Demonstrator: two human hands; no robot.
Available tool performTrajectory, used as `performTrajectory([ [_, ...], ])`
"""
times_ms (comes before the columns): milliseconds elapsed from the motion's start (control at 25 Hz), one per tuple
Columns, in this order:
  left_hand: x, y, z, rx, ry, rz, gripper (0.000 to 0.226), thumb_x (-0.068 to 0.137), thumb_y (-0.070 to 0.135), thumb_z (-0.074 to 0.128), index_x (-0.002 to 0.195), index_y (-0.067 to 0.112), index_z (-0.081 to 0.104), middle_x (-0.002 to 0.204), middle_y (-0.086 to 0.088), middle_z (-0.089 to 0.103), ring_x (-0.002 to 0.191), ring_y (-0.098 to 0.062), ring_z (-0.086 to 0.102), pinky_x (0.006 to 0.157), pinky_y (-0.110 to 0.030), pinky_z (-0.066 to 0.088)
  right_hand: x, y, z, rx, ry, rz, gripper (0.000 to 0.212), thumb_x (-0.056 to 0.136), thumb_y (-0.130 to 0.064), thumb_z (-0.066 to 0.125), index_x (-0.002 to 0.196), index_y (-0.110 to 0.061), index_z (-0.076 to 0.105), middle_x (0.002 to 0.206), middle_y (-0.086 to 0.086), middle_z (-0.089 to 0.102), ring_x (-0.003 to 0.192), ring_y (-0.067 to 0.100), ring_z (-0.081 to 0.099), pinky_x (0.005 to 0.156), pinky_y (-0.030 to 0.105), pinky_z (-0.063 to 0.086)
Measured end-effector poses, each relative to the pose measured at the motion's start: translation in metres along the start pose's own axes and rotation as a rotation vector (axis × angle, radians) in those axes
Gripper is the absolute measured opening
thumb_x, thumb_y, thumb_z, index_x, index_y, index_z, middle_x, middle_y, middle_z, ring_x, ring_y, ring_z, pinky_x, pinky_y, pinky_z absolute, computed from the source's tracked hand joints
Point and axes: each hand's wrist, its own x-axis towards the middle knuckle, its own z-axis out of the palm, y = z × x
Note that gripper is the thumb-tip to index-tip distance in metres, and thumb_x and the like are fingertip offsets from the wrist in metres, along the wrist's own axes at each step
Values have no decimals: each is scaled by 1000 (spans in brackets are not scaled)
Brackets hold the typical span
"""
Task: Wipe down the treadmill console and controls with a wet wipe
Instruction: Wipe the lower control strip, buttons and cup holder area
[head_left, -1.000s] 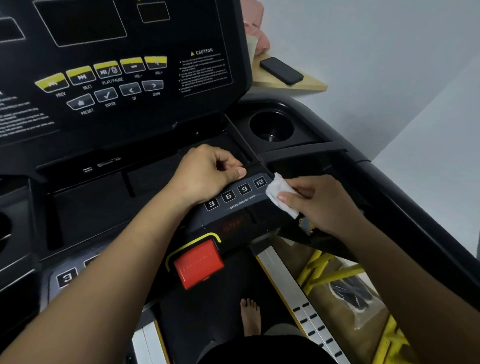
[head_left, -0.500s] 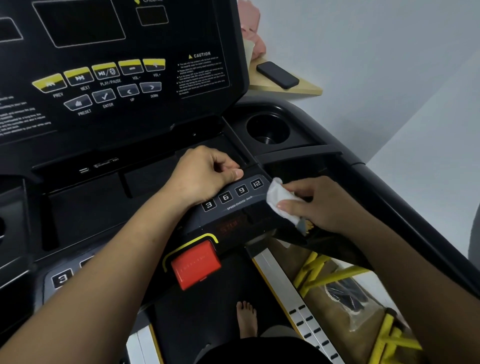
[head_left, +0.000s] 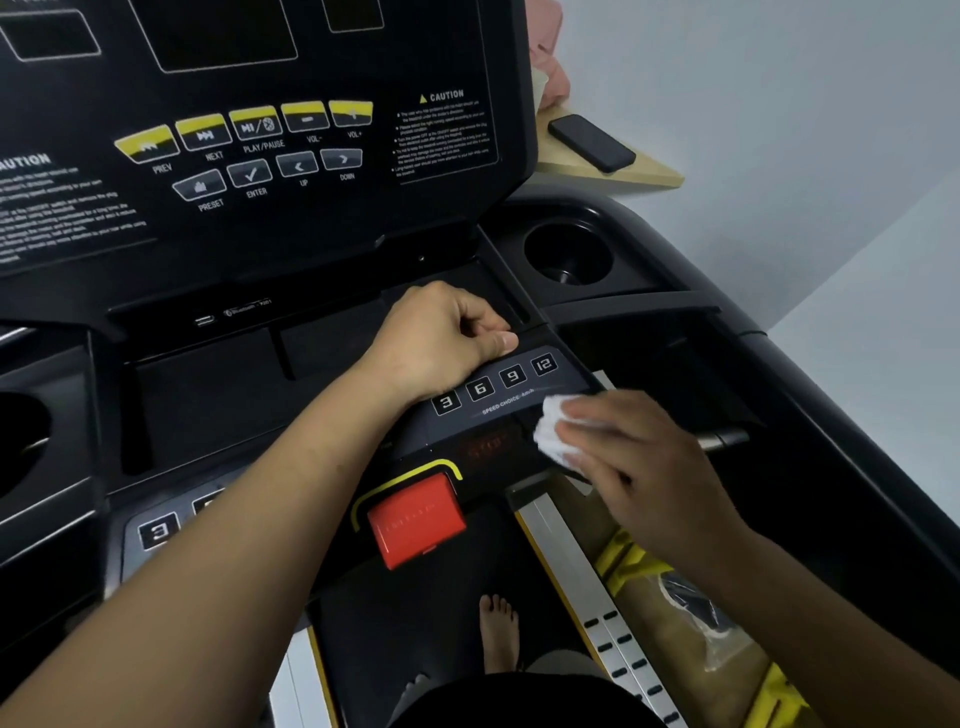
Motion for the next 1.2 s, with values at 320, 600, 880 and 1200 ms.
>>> performTrajectory([
  [320,-2,2,0,-8,9,13,3,81,32,78,83,30,77,77,13,69,80,-2,65,79,-23,50,57,5,4,-46,-74,189,37,99,-20,52,136,-15,57,149,-4,47,133,7,47,108,24,39],
  [600,-4,2,-2,-40,0,-12,1,82,29,77,82,28,77,79,12,70,82,-2,65,78,-18,48,4,-6,8,-192,-78,-86,38,96,-20,43,124,-6,65,136,8,60,134,15,44,119,25,20],
  [880,-8,4,-2,-5,15,50,7,83,27,76,87,22,79,83,10,74,82,-2,66,78,-12,48,49,-12,10,-302,-57,131,37,98,-15,51,133,-6,56,144,10,51,133,24,49,111,40,33],
  [1200,-8,0,0,42,48,83,12,85,34,73,90,25,79,92,7,76,94,-10,66,93,-30,51,-19,-25,11,-409,-80,-37,41,93,-21,47,128,-3,59,141,15,54,133,28,49,107,51,43],
])
